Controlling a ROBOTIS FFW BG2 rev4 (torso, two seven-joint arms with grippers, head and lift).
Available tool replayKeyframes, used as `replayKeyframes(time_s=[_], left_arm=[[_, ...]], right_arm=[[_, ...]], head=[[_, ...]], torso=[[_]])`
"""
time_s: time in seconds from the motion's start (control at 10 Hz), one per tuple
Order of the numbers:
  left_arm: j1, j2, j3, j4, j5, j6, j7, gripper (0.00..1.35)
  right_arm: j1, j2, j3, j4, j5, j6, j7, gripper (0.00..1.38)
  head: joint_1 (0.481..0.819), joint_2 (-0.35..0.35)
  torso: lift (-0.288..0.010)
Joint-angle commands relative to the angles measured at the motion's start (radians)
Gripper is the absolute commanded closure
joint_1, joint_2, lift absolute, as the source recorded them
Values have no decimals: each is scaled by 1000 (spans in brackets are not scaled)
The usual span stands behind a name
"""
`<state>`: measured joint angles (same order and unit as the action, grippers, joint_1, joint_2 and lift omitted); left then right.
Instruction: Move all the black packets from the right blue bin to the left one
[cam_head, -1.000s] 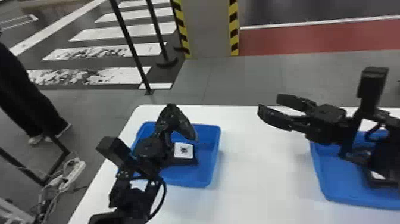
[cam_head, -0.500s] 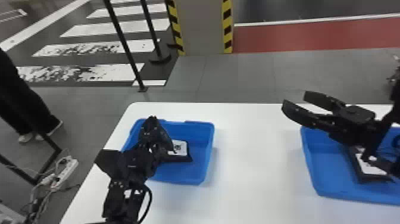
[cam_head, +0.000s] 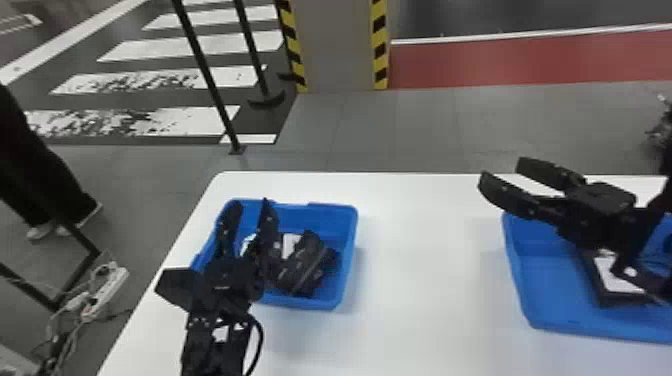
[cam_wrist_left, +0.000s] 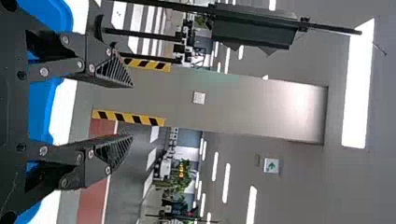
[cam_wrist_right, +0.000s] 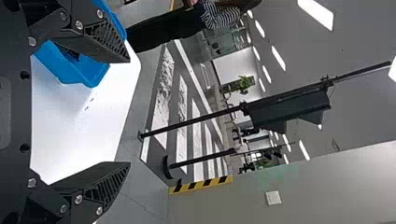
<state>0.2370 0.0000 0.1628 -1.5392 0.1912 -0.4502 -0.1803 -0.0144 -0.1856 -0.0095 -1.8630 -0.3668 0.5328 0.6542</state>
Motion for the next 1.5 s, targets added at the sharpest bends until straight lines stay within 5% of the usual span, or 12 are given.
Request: replayKeyframes(time_s=[0.0,0.1,0.7,1.4], left_arm=[[-4,-3,-59,2,70,-6,-5,206],[-6,-3,-68,2,79,-11,-27,248],[-11,-3,-85,-1,132,-58,-74,249],[-9,-3,-78,-1,117,-63,-85,249]], right_arm=[[49,0,-30,-40,-1,-3,-31,262],[88,0,-50,-53,-26,-3,-61,262],[157,-2,-198,-65,166,73,-185,262],[164,-15,-207,50,180,172,-263,260]], head=[[695,211],[695,186],[695,26],[695,-45]], torso=[[-110],[-110],[-110],[-110]])
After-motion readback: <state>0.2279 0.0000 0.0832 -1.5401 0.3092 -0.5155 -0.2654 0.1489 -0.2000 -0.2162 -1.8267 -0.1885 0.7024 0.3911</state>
